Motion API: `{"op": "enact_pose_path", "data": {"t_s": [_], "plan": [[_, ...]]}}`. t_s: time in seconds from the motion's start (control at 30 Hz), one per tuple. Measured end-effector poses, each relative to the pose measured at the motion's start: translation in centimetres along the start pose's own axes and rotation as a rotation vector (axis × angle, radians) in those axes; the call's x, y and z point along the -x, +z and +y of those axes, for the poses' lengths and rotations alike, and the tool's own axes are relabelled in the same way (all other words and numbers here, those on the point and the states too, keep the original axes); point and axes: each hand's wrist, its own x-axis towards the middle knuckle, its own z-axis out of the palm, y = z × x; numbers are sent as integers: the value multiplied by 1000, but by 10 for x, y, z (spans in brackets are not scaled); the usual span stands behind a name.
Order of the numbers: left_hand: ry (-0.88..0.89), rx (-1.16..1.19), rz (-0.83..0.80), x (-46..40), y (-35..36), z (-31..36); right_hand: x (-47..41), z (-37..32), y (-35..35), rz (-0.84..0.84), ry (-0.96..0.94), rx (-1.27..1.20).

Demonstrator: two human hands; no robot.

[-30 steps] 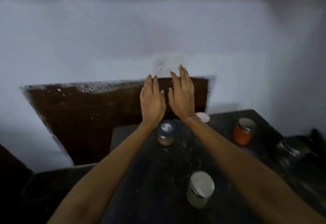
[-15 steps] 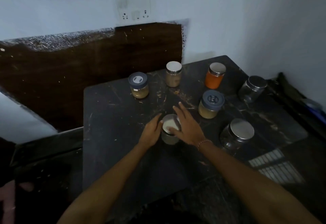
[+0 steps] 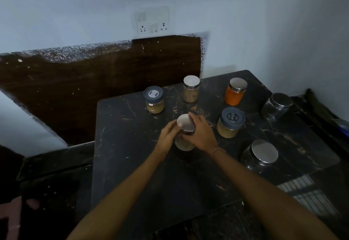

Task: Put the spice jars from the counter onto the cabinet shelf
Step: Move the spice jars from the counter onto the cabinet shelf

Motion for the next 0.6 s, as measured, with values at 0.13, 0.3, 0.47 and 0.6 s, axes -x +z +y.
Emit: {"op": "enact_pose_path", "data": {"t_s": [0.13, 0.3, 0.47, 0.6], "plan": [[59, -220, -81, -8, -3, 19, -28, -17, -25, 55, 44, -115], [215, -544, 116, -19, 5, 45, -51, -43, -42, 91, 23, -234], [241, -364, 320, -31, 5, 75, -63, -72, -56, 93, -18, -497], [185, 21, 98, -35, -20, 112, -72, -79, -74, 24, -6, -845]]}}
